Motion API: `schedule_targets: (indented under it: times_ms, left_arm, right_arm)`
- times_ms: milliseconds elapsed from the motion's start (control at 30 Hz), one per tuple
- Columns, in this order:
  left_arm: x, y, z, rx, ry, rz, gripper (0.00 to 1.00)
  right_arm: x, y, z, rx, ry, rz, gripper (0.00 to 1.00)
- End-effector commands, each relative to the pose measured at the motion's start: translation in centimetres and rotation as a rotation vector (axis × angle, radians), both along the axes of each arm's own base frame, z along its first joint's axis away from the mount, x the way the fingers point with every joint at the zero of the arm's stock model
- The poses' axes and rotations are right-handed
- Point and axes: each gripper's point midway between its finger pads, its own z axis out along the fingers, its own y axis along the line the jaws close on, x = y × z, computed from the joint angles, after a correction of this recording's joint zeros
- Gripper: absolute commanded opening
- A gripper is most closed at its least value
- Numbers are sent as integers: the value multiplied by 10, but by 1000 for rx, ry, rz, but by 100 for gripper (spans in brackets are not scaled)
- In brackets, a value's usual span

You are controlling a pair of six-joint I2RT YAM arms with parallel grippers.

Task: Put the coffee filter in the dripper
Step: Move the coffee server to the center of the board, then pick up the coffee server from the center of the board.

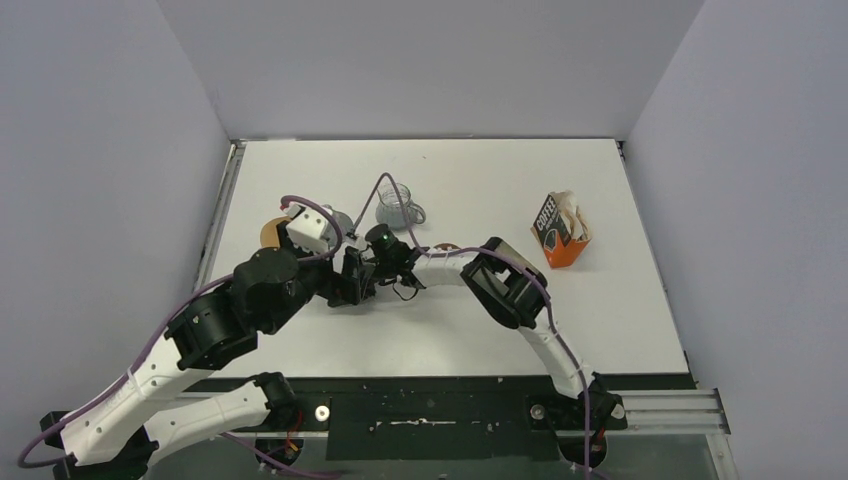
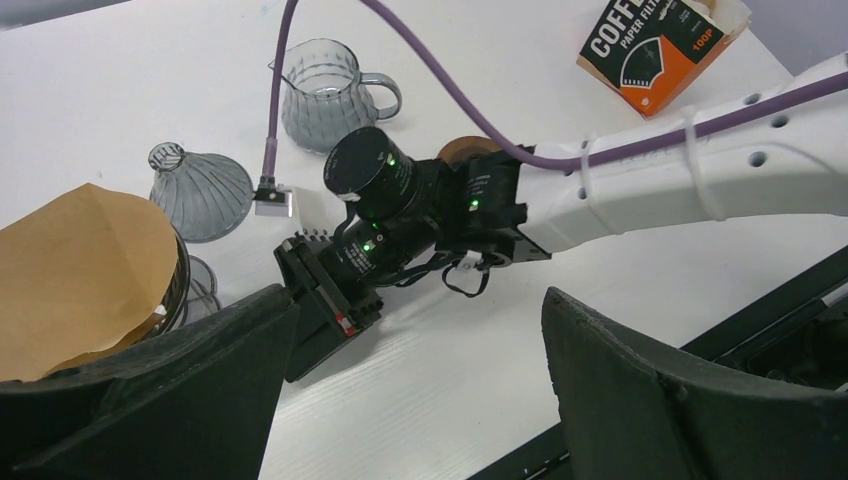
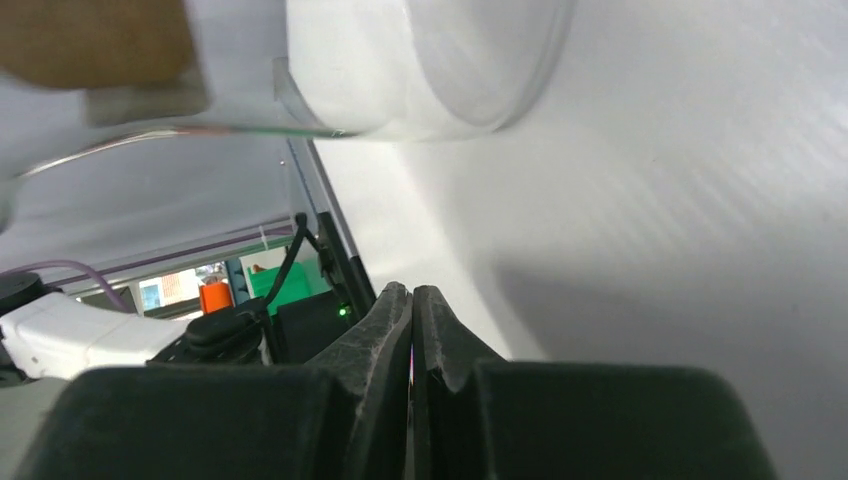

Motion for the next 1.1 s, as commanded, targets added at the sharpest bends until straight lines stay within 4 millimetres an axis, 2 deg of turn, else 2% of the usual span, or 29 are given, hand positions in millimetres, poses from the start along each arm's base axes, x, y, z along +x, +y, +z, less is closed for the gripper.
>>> schedule_targets:
  times_ms: [0,267,667,800,900,1067]
  left_arm:
    - [2,-1,26,-60,-52,3,90]
    - [5,-4,27,-61,-56,4,90]
    - [6,2,34,-68,-71,26,90]
    - [6,3,35,-67,-72,31,90]
    - [6,3,35,-64,-71,33,90]
    - [7,4,35,-62,-73,39,91]
  right_arm:
    - [21,-9,76,124,-164,-36,0]
    - [43,-48,95,43,-271,-111,8]
    - [129,-110,156,-129,-585,-295,22]
    - [156,-125,176,-204,-694,-349,28]
    - [174,-137,186,-273,-778,-398,34]
    - [204,-158,193,-391,-886,-475,36]
